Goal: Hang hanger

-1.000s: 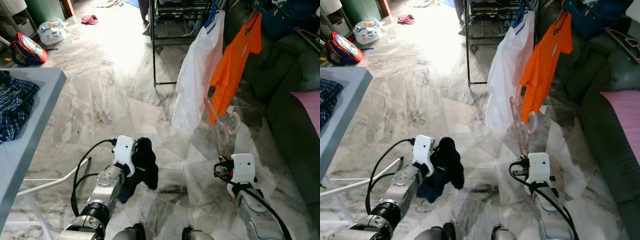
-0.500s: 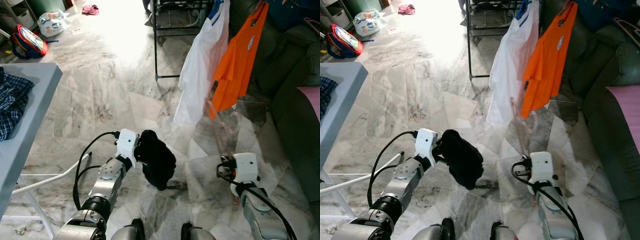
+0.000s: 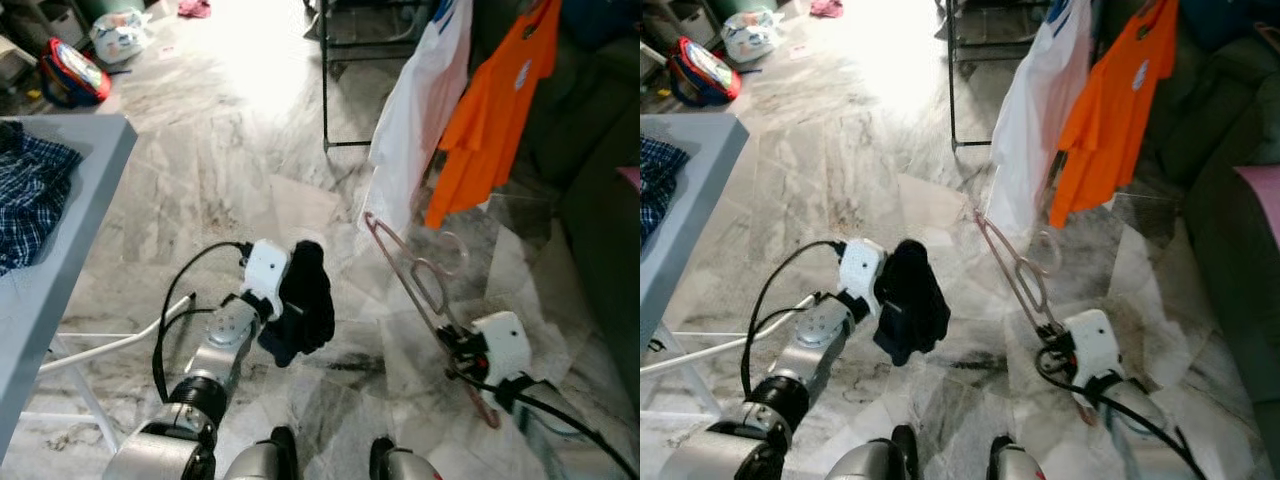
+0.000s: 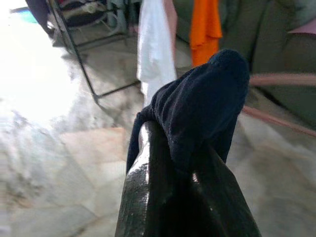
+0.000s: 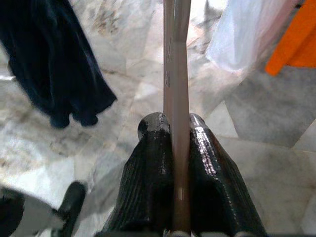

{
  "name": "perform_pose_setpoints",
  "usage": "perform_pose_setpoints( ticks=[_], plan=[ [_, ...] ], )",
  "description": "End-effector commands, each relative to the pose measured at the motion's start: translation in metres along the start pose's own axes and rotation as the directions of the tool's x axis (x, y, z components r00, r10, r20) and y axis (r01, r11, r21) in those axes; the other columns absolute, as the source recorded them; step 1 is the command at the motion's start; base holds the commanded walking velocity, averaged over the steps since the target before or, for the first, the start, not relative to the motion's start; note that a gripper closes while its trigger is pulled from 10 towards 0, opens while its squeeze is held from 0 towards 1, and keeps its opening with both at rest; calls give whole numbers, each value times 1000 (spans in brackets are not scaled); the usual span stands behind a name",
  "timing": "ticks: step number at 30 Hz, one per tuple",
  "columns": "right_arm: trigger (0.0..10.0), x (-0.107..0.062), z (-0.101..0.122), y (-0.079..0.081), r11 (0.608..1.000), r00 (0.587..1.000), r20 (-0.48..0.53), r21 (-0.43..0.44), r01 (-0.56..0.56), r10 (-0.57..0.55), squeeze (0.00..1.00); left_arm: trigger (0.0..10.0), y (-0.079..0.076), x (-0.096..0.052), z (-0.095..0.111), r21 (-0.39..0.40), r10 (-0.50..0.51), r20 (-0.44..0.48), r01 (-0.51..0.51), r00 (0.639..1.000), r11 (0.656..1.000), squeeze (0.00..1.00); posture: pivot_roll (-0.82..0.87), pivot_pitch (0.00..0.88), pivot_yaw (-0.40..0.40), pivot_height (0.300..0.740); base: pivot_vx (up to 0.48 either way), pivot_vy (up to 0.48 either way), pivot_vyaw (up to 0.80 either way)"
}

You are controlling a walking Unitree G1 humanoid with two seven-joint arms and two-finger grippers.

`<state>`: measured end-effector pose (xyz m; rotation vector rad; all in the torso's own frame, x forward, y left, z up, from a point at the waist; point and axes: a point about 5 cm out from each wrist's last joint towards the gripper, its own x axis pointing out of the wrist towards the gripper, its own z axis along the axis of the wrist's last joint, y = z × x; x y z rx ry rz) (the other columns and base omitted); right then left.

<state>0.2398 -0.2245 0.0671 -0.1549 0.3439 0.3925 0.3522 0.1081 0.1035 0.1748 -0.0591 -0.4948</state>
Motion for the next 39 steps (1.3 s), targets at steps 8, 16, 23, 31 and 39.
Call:
perform_pose_setpoints(
  ticks=[8, 16, 23, 31, 39],
  plan=[
    [10000, -28, 7, 3, 981, 980, -41, 5, -195, 195, 0, 10000, 7, 3, 10, 91, -11, 31, 8, 999, 996, 0, -87, 272, 84, 740, 0, 0, 0],
    [10000, -34, 8, 18, 944, 942, -61, 25, -329, 330, 0, 10000, 6, 5, 15, 149, -46, 52, 38, 998, 988, 0, -83, 266, 86, 740, 0, 0, 0],
    [10000, -36, 1, 23, 929, 920, -136, 10, -370, 368, 0, 10000, 6, 4, 14, 151, -44, 52, 35, 998, 988, 0, -78, 263, 84, 740, 0, 0, 0],
    [10000, -36, -11, 7, 958, 937, -234, -64, -279, 258, 0, 10000, 18, 1, 7, 205, 26, -13, -23, 1000, 978, 0, -80, 265, 80, 740, 0, 0, 0],
    [10000, -37, -13, 27, 920, 898, -233, -33, -391, 373, 0, 10000, 17, 0, 4, 215, 21, -25, -15, 999, 977, 0, -78, 260, 84, 740, 0, 0, 0]
  ],
)
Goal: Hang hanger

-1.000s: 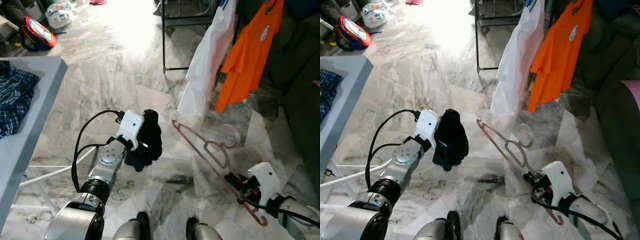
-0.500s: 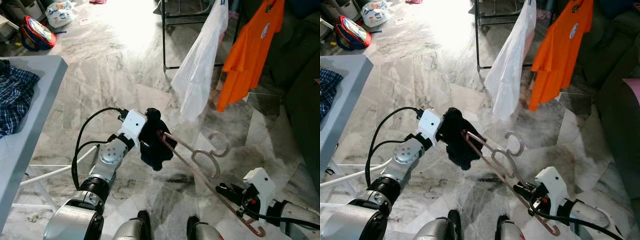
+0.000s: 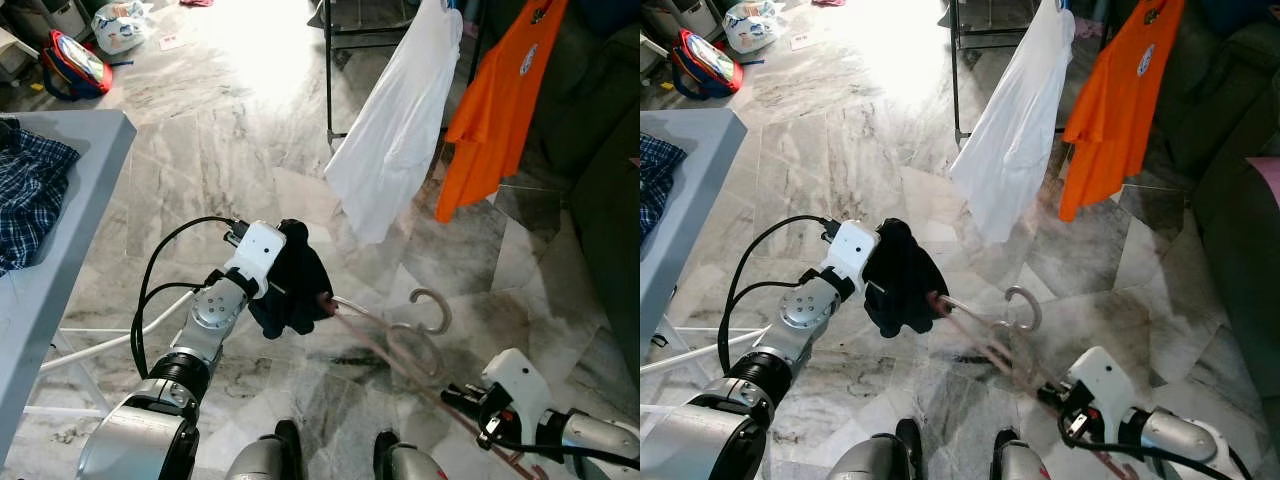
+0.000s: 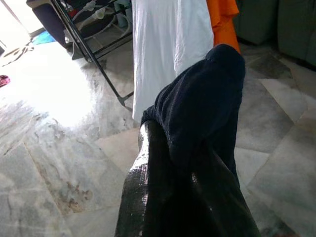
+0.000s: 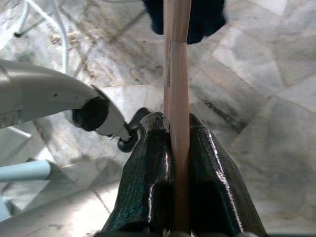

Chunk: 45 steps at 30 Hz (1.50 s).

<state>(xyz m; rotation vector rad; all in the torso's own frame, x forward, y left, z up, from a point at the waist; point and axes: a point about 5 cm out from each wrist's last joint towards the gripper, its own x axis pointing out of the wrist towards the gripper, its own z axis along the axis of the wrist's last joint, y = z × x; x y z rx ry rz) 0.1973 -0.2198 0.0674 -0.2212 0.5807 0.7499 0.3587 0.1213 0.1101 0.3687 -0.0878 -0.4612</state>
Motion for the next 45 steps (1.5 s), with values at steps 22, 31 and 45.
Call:
perform_pose_setpoints(
  ticks=[22, 31, 45],
  plan=[
    [10000, 6, 4, 1, 999, 1000, 12, -29, -14, 14, 0, 10000, -5, -1, 0, -16, -68, 14, 68, 998, 998, 0, -74, 258, 85, 740, 0, 0, 0],
    [10000, 7, 1, -5, 999, 1000, 5, -38, 25, -25, 0, 10000, -9, -1, 2, -32, -102, 37, 103, 994, 994, 0, -74, 259, 87, 740, 0, 0, 0],
    [10000, 23, -1, -19, 992, 992, 33, -22, 122, -121, 0, 10000, -24, 1, 12, -67, -186, 121, 195, 975, 978, 0, -60, 253, 93, 740, 0, 0, 0]
  ],
)
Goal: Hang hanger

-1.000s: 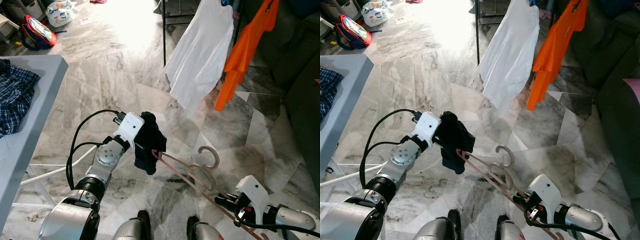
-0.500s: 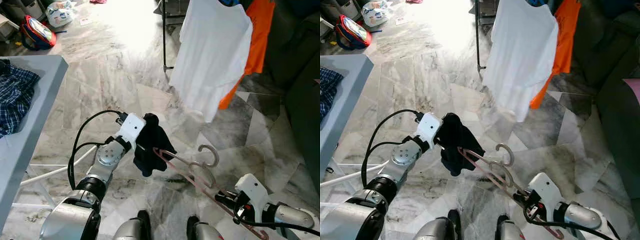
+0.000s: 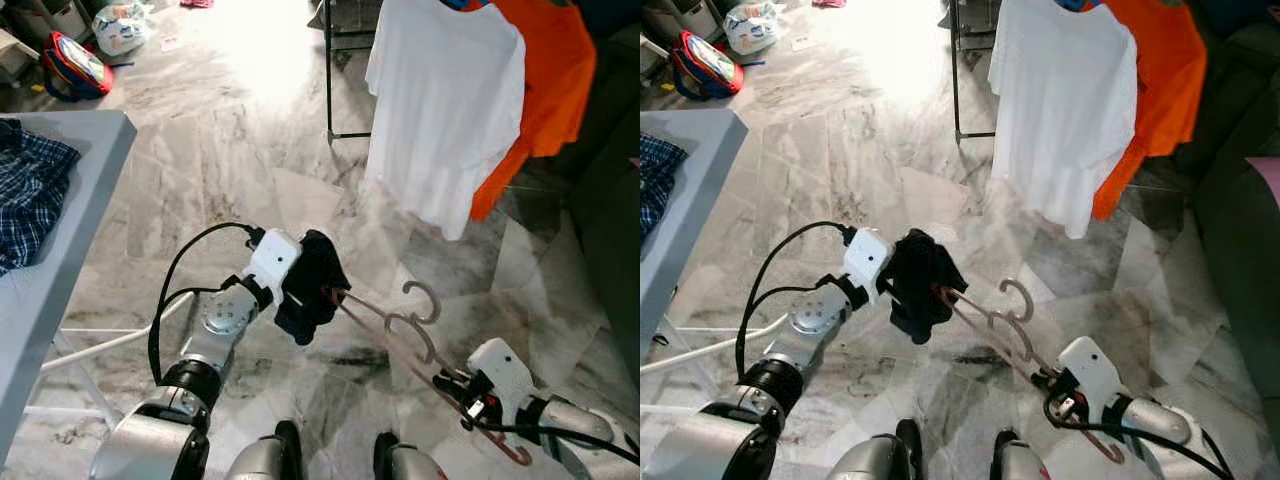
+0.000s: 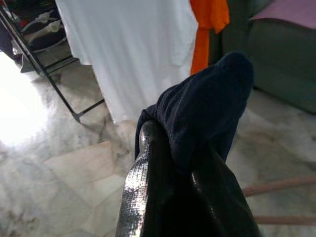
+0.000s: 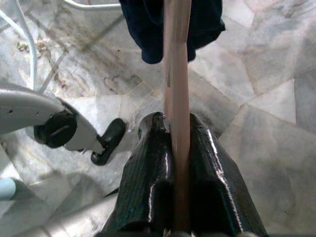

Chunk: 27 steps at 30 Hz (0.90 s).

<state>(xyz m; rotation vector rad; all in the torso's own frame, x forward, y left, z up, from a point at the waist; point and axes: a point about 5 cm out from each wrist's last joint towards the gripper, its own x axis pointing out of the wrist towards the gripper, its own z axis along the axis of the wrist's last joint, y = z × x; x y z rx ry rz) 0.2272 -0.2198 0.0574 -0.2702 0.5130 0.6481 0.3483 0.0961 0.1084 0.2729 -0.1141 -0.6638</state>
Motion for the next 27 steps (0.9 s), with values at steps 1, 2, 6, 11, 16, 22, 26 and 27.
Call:
perform_pose_setpoints(
  ticks=[1, 2, 6, 11, 16, 22, 26, 27],
  plan=[
    [10000, 4, -5, 1, 1000, 1000, -3, 13, 14, -14, 0, 10000, -1, 0, 6, 9, -24, 45, 24, 999, 1000, 0, -59, 252, 94, 740, 0, 0, 0],
    [10000, 4, -5, 1, 1000, 1000, -3, 13, 14, -14, 0, 10000, -1, 0, 6, 9, -24, 45, 24, 999, 1000, 0, -59, 252, 94, 740, 0, 0, 0],
    [10000, 9, -8, -1, 1000, 1000, -7, 17, 24, -23, 0, 10000, -3, 2, 12, 4, -46, 78, 46, 996, 999, 0, -54, 251, 93, 740, 0, 0, 0],
    [10000, 16, -16, 2, 999, 1000, -28, 41, 15, -14, 0, 10000, -6, 5, 20, -2, -69, 124, 69, 990, 998, 0, -52, 250, 91, 740, 0, 0, 0],
    [10000, 24, -27, -1, 992, 996, -48, 96, 82, -77, 0, 10000, -12, 7, 30, -12, -108, 188, 112, 976, 994, 0, -52, 248, 89, 740, 0, 0, 0],
    [10000, 28, -29, -22, 939, 965, -41, 222, 263, -261, 0, 10000, -23, 6, 38, -23, -169, 241, 180, 956, 983, 0, -56, 246, 90, 740, 0, 0, 0],
    [10000, 21, -19, -49, 851, 901, 19, 339, 402, -433, 0, 10000, -33, 0, 33, -32, -237, 232, 251, 943, 967, 0, -58, 247, 90, 740, 0, 0, 0],
    [10000, 21, -19, -49, 851, 901, 19, 339, 402, -433, 0, 10000, -33, 0, 33, -32, -237, 232, 251, 943, 967, 0, -58, 247, 90, 740, 0, 0, 0]
  ],
)
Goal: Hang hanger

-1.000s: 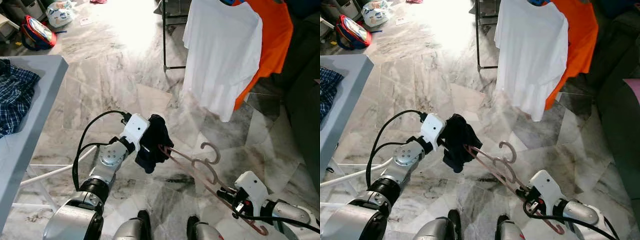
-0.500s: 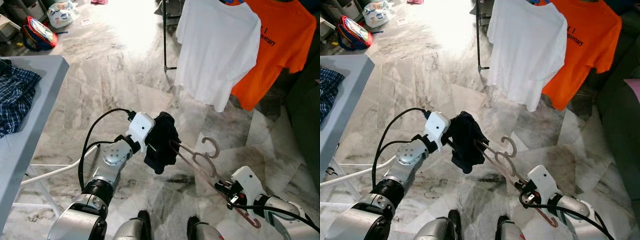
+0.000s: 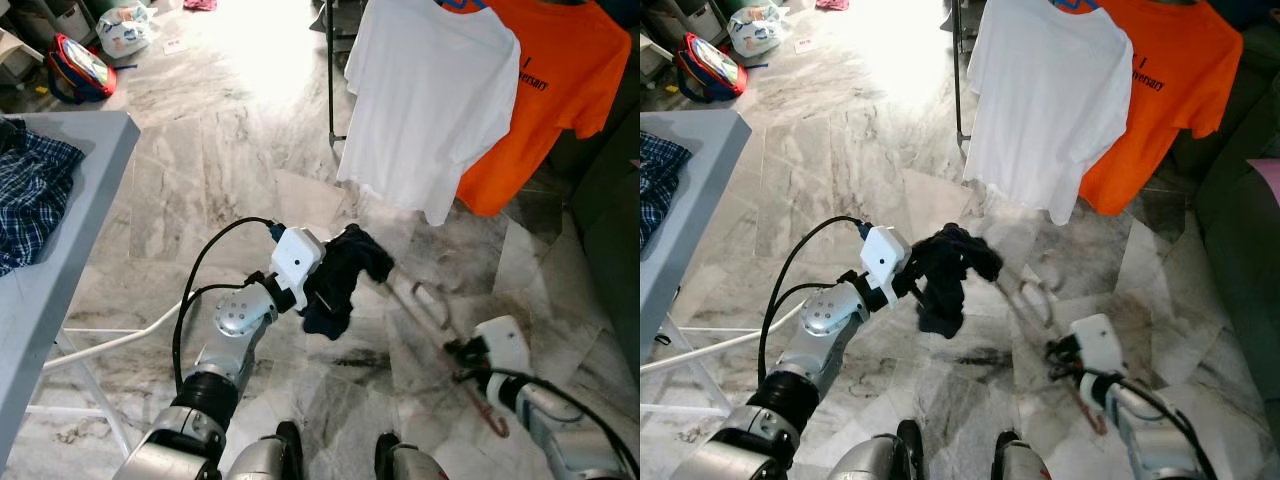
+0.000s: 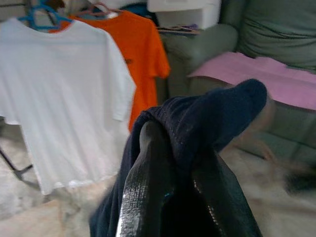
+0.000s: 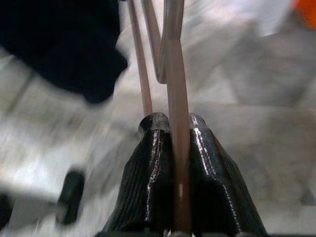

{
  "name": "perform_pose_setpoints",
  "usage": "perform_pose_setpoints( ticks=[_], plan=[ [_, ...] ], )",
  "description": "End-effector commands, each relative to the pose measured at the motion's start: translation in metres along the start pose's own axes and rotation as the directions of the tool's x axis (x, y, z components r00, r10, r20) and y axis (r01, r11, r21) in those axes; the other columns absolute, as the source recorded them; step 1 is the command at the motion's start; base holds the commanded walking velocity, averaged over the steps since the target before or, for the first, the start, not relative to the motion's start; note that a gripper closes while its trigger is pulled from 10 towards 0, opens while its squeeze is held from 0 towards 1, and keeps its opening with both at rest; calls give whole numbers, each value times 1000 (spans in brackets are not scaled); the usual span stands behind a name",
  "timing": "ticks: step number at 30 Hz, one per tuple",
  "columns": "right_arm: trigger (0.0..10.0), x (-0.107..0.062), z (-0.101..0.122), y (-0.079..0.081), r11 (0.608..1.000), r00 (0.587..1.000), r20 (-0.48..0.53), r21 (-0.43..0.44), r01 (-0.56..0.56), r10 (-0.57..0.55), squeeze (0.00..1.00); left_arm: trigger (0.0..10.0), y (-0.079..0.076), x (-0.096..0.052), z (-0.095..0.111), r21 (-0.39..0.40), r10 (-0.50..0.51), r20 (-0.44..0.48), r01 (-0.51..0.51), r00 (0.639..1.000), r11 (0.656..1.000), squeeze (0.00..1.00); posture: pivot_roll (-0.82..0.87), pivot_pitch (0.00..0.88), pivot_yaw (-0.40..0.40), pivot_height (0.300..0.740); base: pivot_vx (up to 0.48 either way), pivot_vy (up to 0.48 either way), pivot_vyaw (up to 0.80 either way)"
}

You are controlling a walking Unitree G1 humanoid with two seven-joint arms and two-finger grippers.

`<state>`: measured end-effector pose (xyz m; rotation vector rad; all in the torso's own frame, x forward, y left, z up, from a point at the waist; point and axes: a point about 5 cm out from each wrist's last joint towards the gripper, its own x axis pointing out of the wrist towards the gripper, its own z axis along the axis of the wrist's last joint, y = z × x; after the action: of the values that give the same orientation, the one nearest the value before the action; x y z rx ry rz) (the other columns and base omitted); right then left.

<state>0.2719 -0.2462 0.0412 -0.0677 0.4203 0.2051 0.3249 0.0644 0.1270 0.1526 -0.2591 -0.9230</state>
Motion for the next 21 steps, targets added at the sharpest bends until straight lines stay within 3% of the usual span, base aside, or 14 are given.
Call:
perform_pose_setpoints(
  ticks=[1, 3, 5, 9, 12, 13, 16, 18, 19, 21],
  plan=[
    [10000, -4, -6, -10, 994, 997, -2, 69, 80, -80, 0, 10000, -3, -2, 2, 3, -30, 12, 30, 999, 1000, 0, -58, 247, 90, 740, 0, 0, 0],
    [10000, -3, -5, -12, 993, 996, 4, 77, 93, -93, 0, 10000, -4, -3, 1, -2, -33, 7, 33, 999, 999, 0, -58, 247, 90, 740, 0, 0, 0],
    [10000, -1, 12, -21, 970, 982, 96, 200, 142, -163, 0, 10000, -10, -7, -6, -9, -64, -24, 64, 998, 998, 0, -60, 247, 88, 740, 0, 0, 0],
    [10000, 0, 28, -22, 954, 970, 169, 275, 123, -174, 0, 10000, -15, -9, -10, 3, -87, -43, 87, 995, 996, 0, -62, 246, 86, 740, 0, 0, 0],
    [10000, 4, 53, -16, 913, 945, 282, 407, 38, -165, 0, 10000, -20, -7, -10, 51, -92, -48, 94, 995, 994, 0, -66, 244, 81, 740, 0, 0, 0],
    [10000, 4, 56, -14, 909, 944, 293, 416, 17, -152, 0, 10000, -20, -6, -9, 57, -86, -45, 88, 995, 994, 0, -65, 243, 79, 740, 0, 0, 0],
    [10000, 7, 63, 0, 913, 942, 329, 400, -80, -62, 0, 10000, -18, -1, -5, 76, -57, -28, 59, 998, 995, 0, -66, 241, 76, 740, 0, 0, 0],
    [10000, 6, 60, 18, 931, 945, 317, 319, -179, 73, 0, 10000, -15, 2, -2, 123, -35, -25, 38, 999, 992, 0, -63, 238, 73, 740, 0, 0, 0],
    [10000, 4, 51, 32, 940, 946, 269, 236, -247, 181, 0, 10000, -11, 3, 1, 167, -18, -22, 21, 1000, 986, 0, -61, 238, 71, 740, 0, 0, 0],
    [10000, 2, 35, 40, 937, 952, 181, 209, -281, 245, 0, 10000, -5, 5, 4, 209, 19, -20, -14, 1000, 978, 0, -59, 240, 69, 740, 0, 0, 0]
  ],
)
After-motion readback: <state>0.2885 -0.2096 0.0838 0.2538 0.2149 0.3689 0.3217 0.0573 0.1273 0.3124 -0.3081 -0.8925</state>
